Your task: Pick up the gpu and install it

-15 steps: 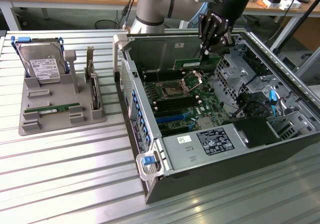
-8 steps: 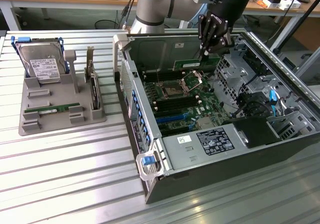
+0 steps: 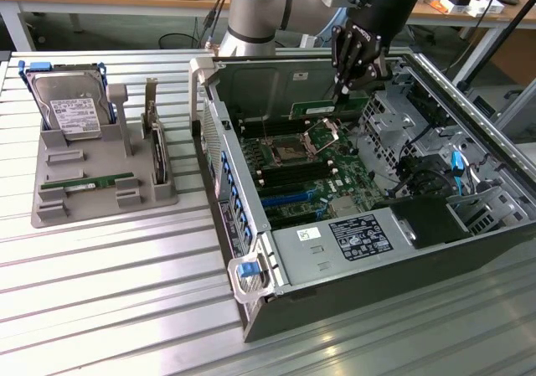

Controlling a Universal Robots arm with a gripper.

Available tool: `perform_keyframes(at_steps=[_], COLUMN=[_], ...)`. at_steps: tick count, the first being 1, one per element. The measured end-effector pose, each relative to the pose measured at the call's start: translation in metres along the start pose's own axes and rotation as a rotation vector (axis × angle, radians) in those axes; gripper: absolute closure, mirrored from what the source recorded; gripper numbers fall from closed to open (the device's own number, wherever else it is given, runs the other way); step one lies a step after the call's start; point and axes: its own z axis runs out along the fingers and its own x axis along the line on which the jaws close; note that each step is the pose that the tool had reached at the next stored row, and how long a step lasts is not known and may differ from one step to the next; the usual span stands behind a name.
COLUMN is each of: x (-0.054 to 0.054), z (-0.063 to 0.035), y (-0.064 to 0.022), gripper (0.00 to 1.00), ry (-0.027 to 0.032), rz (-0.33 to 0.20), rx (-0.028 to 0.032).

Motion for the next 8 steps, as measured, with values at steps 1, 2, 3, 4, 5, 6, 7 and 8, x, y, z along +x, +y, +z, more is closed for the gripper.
perform_keyframes(at_steps=[1,2,3,4,5,6,7,8], x=[0.0000,0.0000,0.0000,0.0000,0.0000,0.0000,0.0000,0.0000], z=[0.0001,0.0003,0.0004,0.0006,0.0008,0.0009,0.0011,0.0013], y=[0.0000,0.0000,0.0000,0.0000,0.0000,0.0000,0.0000,0.0000], gripper=[0.88,0.88,0.88,0.88,0.88,0.88,0.88,0.88], ry=[0.0000,-0.0001,0.0000,0.0000,0.0001,0.0000,0.0000,0.0000], rz=[0.000,0.000,0.000,0.000,0.000,0.000,0.000,0.000], rx=[0.0000,0.0000,0.0000,0.0000,0.0000,0.0000,0.0000,0.0000])
